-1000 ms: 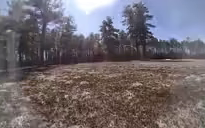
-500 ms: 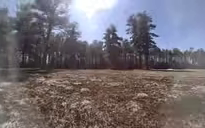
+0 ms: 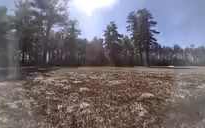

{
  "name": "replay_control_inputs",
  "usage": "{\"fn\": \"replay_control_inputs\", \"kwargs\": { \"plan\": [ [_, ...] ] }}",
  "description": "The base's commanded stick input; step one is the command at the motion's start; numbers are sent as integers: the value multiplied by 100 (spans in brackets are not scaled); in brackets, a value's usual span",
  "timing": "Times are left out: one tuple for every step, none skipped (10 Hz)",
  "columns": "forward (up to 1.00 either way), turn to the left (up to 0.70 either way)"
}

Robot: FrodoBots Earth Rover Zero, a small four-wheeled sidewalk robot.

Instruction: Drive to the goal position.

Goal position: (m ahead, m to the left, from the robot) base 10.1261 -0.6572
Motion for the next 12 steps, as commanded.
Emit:
{"fn": "replay_control_inputs", "kwargs": {
  "plan": [
    [50,0],
    [50,0],
    [50,0],
    [50,0],
    [50,0],
    [50,0],
    [50,0],
    [50,0],
    [50,0],
    [50,0],
    [50,0],
    [50,0]
  ]
}}
